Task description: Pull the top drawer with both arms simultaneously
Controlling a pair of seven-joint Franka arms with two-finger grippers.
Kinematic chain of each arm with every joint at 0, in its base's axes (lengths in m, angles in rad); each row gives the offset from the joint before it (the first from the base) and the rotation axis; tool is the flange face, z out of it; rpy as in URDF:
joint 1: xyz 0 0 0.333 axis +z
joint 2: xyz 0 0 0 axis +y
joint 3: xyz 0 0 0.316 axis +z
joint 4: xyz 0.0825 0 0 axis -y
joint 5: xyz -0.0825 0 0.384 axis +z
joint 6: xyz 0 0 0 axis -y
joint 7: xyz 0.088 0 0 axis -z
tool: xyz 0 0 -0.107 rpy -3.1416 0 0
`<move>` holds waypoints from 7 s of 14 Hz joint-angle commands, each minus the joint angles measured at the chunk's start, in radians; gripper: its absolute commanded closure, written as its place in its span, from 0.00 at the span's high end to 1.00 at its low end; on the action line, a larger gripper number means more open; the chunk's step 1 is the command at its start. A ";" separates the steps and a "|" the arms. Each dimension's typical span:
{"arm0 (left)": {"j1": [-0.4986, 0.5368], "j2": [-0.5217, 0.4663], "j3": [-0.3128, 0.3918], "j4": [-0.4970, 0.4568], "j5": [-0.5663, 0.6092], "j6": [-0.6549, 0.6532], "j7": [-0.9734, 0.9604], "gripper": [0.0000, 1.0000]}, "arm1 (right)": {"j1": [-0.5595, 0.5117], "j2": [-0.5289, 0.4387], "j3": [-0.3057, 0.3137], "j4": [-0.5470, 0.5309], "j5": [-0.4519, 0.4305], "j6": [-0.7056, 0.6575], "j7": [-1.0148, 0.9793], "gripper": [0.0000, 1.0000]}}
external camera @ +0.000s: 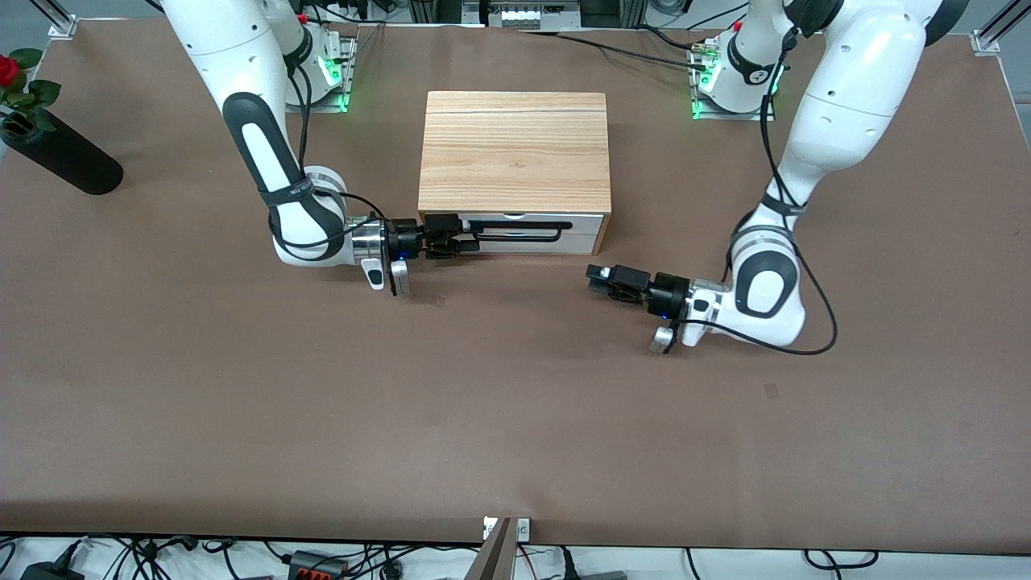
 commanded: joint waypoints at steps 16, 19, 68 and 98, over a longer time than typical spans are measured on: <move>-0.008 -0.051 -0.100 -0.237 -0.151 0.006 0.275 0.71 | 0.004 0.006 0.024 -0.006 0.068 -0.009 -0.012 0.11; -0.003 -0.056 -0.121 -0.277 -0.188 0.004 0.327 0.63 | 0.004 0.005 0.024 -0.006 0.068 -0.009 -0.012 0.11; 0.019 0.124 -0.095 0.106 -0.257 0.088 0.114 0.42 | -0.020 0.147 0.018 0.284 0.061 0.002 0.055 1.00; 0.147 -0.160 -0.077 0.324 0.611 0.112 -0.551 0.99 | -0.017 -0.086 -0.073 0.667 -1.592 -0.105 0.790 1.00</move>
